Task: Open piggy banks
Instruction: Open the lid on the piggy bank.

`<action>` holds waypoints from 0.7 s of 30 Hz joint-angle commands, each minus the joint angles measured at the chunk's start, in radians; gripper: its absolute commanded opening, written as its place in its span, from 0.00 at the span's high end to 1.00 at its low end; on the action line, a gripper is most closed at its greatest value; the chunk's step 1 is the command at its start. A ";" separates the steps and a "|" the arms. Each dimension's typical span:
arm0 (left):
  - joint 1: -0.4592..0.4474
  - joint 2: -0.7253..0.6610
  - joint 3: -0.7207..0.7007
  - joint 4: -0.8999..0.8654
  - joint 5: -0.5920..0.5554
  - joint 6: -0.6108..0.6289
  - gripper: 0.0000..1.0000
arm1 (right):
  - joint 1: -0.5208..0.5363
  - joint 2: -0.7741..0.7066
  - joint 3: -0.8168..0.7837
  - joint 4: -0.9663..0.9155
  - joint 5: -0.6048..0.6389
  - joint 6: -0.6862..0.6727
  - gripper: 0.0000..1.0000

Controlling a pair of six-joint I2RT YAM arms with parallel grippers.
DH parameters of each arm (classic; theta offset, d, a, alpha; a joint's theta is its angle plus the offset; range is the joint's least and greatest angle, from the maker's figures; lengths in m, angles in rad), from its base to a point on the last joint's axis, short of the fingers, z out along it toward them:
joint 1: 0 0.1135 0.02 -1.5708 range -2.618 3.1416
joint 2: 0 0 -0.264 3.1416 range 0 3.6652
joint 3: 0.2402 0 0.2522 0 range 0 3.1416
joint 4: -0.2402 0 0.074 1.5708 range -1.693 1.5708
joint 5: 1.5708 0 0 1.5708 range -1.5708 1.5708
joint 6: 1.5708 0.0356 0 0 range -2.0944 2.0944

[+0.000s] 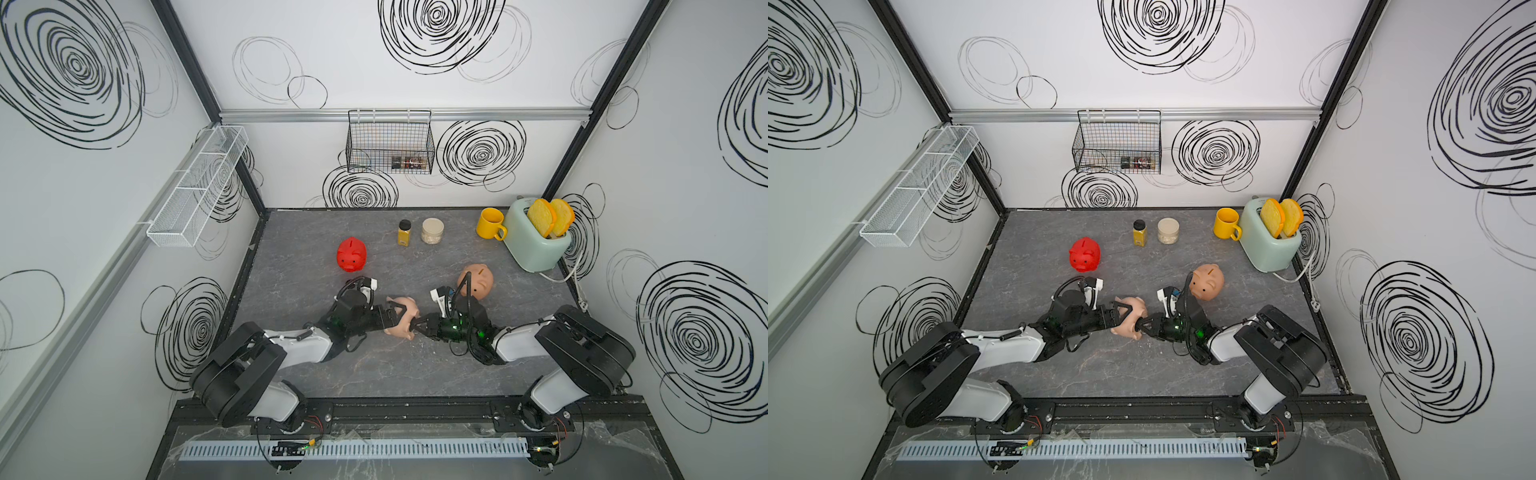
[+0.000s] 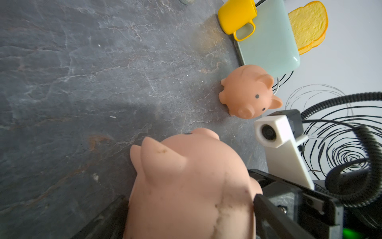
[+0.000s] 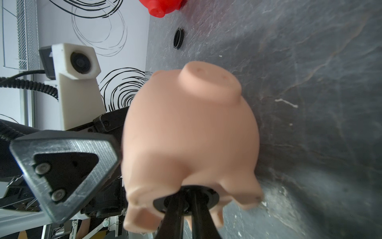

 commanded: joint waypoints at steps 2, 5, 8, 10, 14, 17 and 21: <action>-0.026 0.035 -0.029 -0.088 0.014 -0.011 0.04 | 0.012 0.010 0.035 0.034 0.043 0.007 0.87; -0.028 0.041 -0.028 -0.082 0.014 -0.012 0.04 | 0.013 0.009 0.033 0.028 0.045 0.007 0.88; -0.031 0.045 -0.026 -0.080 0.017 -0.014 0.04 | 0.013 0.006 0.031 0.026 0.050 0.007 0.90; -0.032 0.045 -0.026 -0.080 0.016 -0.015 0.04 | 0.013 0.005 0.032 0.020 0.049 0.007 0.92; -0.034 0.043 -0.023 -0.082 0.015 -0.014 0.04 | 0.013 0.000 0.036 0.006 0.054 0.002 0.96; -0.037 0.040 -0.023 -0.088 0.009 -0.011 0.04 | 0.013 0.001 0.039 -0.008 0.060 -0.001 1.00; -0.041 0.032 -0.022 -0.100 0.006 0.006 0.04 | 0.013 -0.001 0.039 -0.024 0.070 -0.009 1.00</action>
